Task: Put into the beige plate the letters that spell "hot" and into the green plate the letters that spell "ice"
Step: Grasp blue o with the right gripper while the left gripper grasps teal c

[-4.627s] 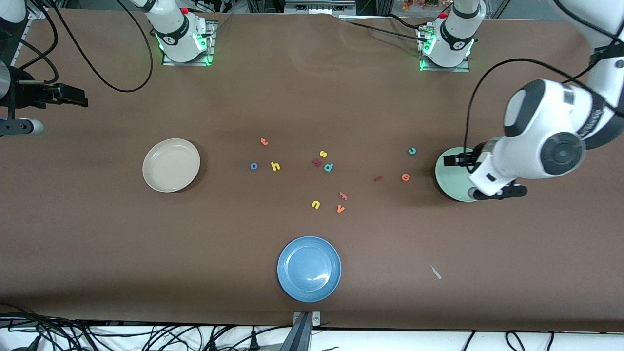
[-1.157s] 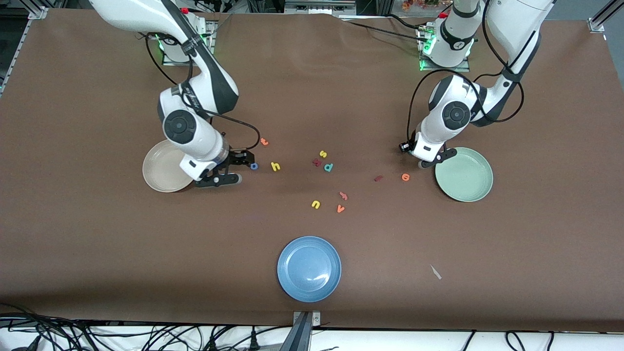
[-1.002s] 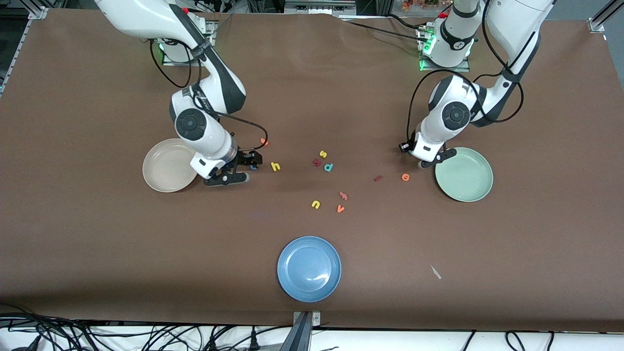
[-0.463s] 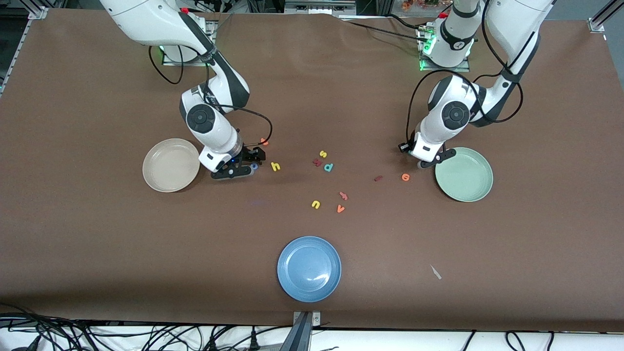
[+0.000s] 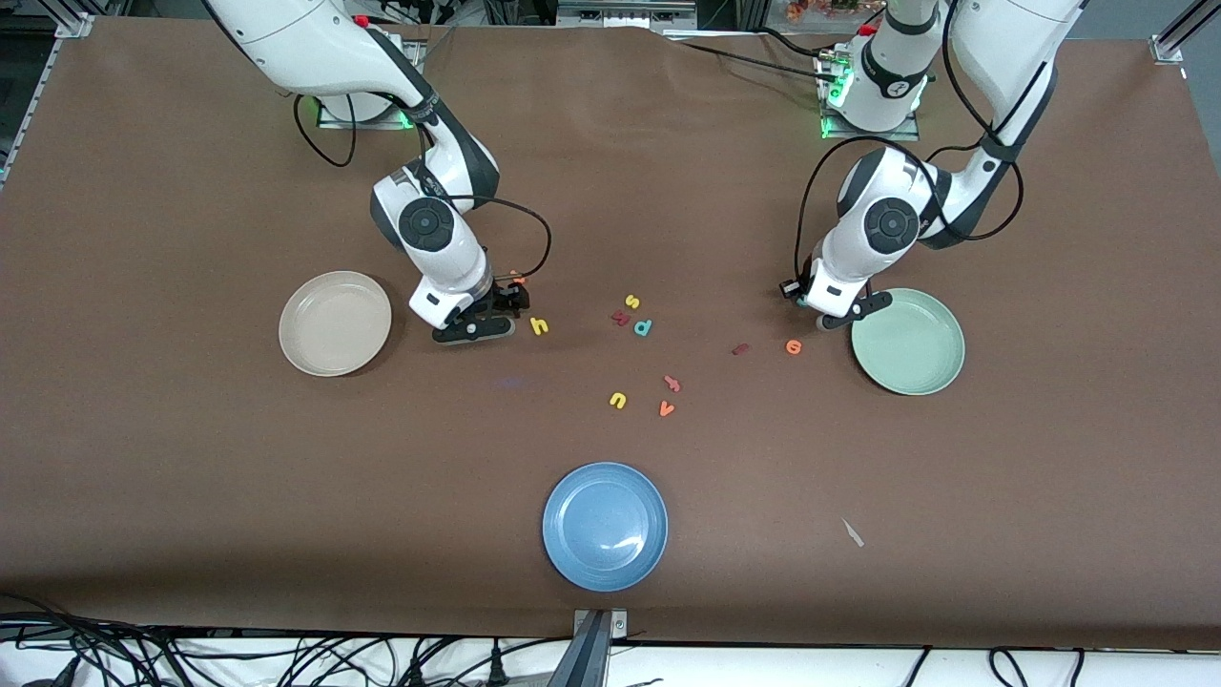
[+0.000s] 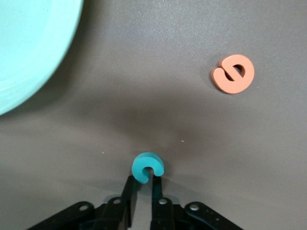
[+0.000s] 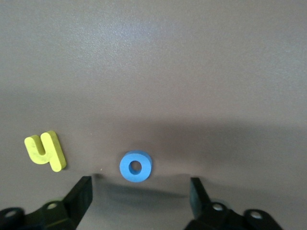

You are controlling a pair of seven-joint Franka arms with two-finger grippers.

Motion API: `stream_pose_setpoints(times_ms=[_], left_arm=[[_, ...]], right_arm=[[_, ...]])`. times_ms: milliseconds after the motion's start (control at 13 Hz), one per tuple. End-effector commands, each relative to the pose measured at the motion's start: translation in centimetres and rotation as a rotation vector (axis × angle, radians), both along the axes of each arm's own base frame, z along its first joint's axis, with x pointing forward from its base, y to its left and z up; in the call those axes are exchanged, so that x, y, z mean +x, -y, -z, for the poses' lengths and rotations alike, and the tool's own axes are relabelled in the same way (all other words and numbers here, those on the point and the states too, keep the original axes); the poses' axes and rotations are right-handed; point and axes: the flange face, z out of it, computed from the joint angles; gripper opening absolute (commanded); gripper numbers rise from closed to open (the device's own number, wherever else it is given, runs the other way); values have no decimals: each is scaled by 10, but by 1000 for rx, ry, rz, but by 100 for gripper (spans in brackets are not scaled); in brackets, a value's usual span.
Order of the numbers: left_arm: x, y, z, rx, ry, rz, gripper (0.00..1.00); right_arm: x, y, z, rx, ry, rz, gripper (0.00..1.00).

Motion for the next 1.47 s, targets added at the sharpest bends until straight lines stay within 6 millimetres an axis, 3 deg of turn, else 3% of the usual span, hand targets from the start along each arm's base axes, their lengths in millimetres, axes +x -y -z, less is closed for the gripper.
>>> stream_pose_setpoints(times_ms=[0, 77, 308, 540, 694, 771, 925, 1002, 1388], left_arm=[[3, -5, -4, 13, 12, 30, 10], [3, -5, -5, 14, 13, 32, 10], [16, -8, -33, 38, 22, 49, 10], [20, -8, -36, 48, -6, 62, 10], [19, -9, -31, 45, -14, 61, 13], [20, -10, -31, 41, -9, 54, 19], [25, -12, -28, 20, 14, 12, 43], [26, -12, -25, 9, 32, 3, 47], [28, -7, -11, -17, 54, -37, 45]], right_arm=[[-2, -2, 5, -8, 17, -13, 75], [-2, -2, 6, -8, 16, -13, 69], [-2, -3, 6, -8, 17, -16, 58], [-3, -5, 8, -9, 15, -24, 43], [-5, -8, 9, -8, 14, -25, 42], [-5, -8, 8, -8, 14, -25, 42], [-5, -14, 9, -4, 17, -31, 44], [-5, -15, 11, -5, 14, -32, 44], [0, -17, 13, -3, 18, -32, 43]])
